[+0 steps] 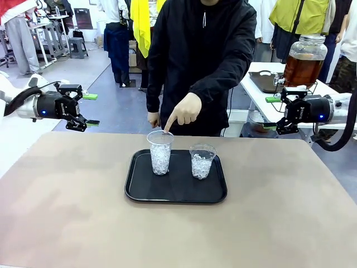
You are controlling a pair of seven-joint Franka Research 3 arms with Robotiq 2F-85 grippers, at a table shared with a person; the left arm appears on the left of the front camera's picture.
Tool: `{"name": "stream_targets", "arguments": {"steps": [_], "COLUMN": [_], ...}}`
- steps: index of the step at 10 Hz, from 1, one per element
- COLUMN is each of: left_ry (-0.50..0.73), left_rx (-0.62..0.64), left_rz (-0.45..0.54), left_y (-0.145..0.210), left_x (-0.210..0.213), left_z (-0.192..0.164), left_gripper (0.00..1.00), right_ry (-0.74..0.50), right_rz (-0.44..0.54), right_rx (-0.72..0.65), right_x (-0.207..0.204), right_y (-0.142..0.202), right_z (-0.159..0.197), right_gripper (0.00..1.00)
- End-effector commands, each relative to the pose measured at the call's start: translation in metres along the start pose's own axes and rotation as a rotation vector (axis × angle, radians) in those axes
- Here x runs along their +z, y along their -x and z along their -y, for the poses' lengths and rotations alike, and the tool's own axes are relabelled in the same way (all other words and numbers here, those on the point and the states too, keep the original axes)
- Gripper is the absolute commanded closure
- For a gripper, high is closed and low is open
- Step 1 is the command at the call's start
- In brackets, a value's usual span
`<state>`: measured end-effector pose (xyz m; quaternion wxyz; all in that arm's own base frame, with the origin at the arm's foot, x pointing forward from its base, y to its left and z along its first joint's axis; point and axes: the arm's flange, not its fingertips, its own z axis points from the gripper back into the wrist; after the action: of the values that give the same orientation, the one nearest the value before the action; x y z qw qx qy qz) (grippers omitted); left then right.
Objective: Pour the drink into the iced cup.
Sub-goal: Pick up the iced cup indicated by the human and present it to them.
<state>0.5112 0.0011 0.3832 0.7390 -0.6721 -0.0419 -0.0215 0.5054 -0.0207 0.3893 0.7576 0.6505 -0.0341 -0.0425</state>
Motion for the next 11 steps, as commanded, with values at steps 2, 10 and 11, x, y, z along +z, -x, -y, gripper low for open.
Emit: {"name": "stream_targets", "arguments": {"steps": [2, 10, 11], "left_ry": [-0.037, -0.034, -0.034], "left_rx": [-0.132, -0.665, -0.665], "left_rz": [-0.029, -0.162, -0.162], "left_y": [-0.002, 0.010, 0.010], "left_x": [-0.004, -0.010, -0.010], "left_z": [0.000, -0.015, -0.015], "left_gripper": [0.00, 0.00, 0.00], "right_ry": [-0.002, -0.002, -0.002], "right_rz": [0.002, 0.002, 0.002], "right_rx": [-0.001, -0.001, -0.001], "right_x": [0.000, 0.000, 0.000], "right_y": [0.000, 0.000, 0.000], "right_z": [-0.002, -0.002, -0.002], "right_gripper": [0.00, 0.00, 0.00]}}
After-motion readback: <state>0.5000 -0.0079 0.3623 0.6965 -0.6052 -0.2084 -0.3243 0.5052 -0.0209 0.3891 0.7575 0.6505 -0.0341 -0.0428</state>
